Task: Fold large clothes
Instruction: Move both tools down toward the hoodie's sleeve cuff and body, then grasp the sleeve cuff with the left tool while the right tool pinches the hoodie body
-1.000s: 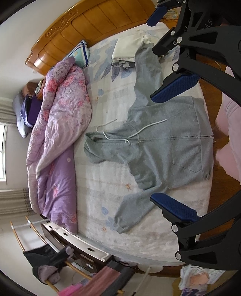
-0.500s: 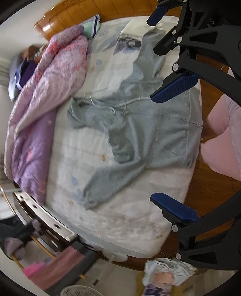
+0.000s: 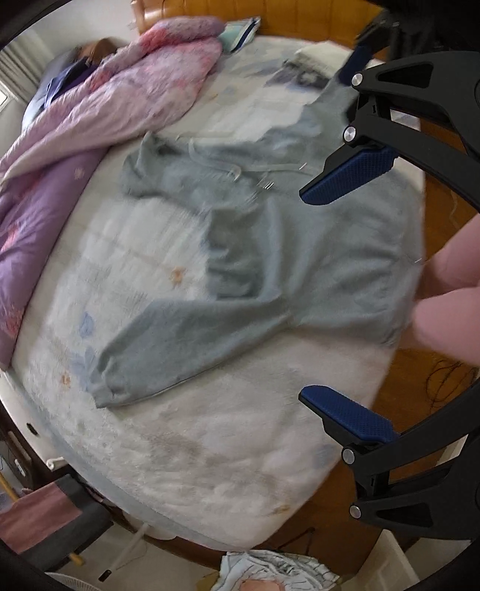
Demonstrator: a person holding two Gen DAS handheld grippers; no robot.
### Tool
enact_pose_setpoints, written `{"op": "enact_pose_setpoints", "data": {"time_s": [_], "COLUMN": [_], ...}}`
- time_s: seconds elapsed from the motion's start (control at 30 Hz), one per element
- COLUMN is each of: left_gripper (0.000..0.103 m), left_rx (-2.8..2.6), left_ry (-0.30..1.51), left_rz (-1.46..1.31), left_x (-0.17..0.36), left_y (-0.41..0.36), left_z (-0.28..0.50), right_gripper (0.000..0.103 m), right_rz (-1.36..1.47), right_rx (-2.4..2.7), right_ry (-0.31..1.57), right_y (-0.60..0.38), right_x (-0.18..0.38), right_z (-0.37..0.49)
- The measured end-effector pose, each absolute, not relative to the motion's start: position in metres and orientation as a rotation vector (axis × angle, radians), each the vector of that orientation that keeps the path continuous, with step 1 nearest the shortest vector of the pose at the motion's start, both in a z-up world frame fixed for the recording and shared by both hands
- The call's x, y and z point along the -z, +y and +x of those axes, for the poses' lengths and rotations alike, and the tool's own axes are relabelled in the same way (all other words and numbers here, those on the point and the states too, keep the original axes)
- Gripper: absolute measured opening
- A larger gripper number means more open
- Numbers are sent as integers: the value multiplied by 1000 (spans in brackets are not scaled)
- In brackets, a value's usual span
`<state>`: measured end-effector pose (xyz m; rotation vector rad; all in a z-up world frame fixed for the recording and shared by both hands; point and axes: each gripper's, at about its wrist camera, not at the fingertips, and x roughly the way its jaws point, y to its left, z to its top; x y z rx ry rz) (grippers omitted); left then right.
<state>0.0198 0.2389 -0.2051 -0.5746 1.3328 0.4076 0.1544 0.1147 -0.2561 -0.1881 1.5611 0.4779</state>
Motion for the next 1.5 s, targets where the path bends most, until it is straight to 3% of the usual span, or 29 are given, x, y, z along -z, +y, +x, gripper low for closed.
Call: {"op": "enact_pose_setpoints", "data": {"time_s": [0.27, 0.57, 0.77, 0.8, 0.83, 0.87, 0.9, 0.97, 1.03, 1.23, 1.3, 1.37, 1.5], "left_gripper": [98, 98, 97, 94, 66, 47, 47, 26, 20, 17, 17, 17, 17], "left_rx": [-524, -658, -705, -688, -676, -658, -661, -666, -670, -771, -808, -836, -878], "left_ry": [1366, 1364, 1310, 1303, 1310, 1331, 1333, 1316, 1309, 1254, 1217, 1195, 1182], "left_rz": [-522, -540, -438, -448, -463, -481, -475, -427, -387, -241, -205, -170, -148], "left_x": [318, 409, 442, 447, 451, 456, 457, 453, 447, 401, 380, 357, 322], "left_y": [361, 491, 530, 535, 538, 540, 541, 538, 534, 522, 522, 526, 513], "left_z": [94, 163, 194, 199, 201, 205, 206, 209, 210, 193, 182, 168, 129], "right_gripper": [95, 95, 95, 95, 95, 95, 95, 95, 95, 94, 89, 75, 61], "right_rz": [-19, -18, -3, -14, -24, -38, -49, -56, -50, -72, -87, -96, -107], "right_rx": [-435, -261, -225, -231, -233, -236, -240, -246, -256, -295, -311, -343, -393], "right_ry": [1736, 1728, 1737, 1741, 1743, 1749, 1758, 1775, 1786, 1760, 1742, 1723, 1723], "right_y": [127, 117, 117, 119, 121, 123, 125, 128, 131, 137, 141, 144, 152], "right_x": [330, 400, 420, 422, 423, 426, 429, 433, 433, 427, 424, 421, 425], "right_z": [188, 231, 240, 239, 238, 237, 235, 231, 229, 226, 226, 225, 219]}}
